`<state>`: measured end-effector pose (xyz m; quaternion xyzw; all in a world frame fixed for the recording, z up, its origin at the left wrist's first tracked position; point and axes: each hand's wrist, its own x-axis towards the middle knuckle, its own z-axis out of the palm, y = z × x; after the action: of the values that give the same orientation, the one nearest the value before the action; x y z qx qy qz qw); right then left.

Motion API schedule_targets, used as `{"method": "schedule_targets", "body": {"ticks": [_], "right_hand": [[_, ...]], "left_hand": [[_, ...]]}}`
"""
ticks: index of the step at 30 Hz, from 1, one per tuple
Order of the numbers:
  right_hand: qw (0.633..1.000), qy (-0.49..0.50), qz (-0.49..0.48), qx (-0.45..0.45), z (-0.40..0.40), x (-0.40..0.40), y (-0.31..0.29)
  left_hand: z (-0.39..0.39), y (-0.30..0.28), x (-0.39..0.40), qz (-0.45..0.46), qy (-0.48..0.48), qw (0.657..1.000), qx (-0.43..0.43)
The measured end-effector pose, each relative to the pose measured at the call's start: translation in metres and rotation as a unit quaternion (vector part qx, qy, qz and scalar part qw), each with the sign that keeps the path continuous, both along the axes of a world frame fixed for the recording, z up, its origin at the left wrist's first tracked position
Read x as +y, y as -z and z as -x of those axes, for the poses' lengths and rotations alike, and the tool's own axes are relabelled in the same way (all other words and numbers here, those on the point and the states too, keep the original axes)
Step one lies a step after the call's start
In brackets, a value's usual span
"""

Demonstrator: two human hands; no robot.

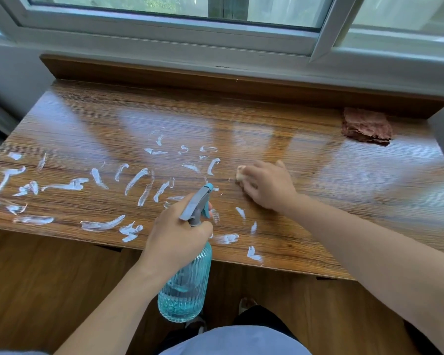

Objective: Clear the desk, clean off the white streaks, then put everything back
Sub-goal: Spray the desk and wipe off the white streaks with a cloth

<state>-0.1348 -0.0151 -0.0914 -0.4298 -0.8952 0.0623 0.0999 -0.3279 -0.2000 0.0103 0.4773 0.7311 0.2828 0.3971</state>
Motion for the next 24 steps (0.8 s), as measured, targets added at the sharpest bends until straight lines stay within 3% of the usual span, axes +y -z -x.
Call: {"method": "schedule_targets", "body": {"ticks": [2,4,8,10,15,17,21,24], "right_hand": [[0.994,0.106,0.021,0.005,0.022,0.022,-0.003],[0.990,0.130,0.049,0.019,0.038,0.020,-0.006],[0.996,-0.055,0.068,0.034,0.014,-0.033,-0.003],[0.994,-0.084,0.064,0.019,-0.005,-0.031,-0.005],[0.993,0.112,0.036,0.006,0.015,0.023,-0.007],[0.990,0.134,0.047,0.008,0.028,0.016,-0.009],[0.996,-0.053,0.062,0.025,0.000,-0.045,-0.007],[0.998,-0.028,0.057,0.001,-0.027,-0.036,-0.011]], "left_hand": [[0.000,-0.001,-0.001,-0.005,0.001,1.000,0.005],[0.000,-0.001,-0.001,-0.010,0.004,1.000,0.015],[0.002,0.001,-0.001,-0.010,0.002,1.000,0.012],[0.003,0.002,-0.002,-0.008,0.001,1.000,0.010],[0.006,0.005,-0.003,-0.005,0.006,1.000,0.004],[0.007,0.005,-0.003,-0.006,0.003,1.000,0.006],[0.008,0.007,0.000,-0.005,0.010,1.000,0.013],[0.008,0.007,0.002,-0.007,0.014,1.000,0.016]]}}
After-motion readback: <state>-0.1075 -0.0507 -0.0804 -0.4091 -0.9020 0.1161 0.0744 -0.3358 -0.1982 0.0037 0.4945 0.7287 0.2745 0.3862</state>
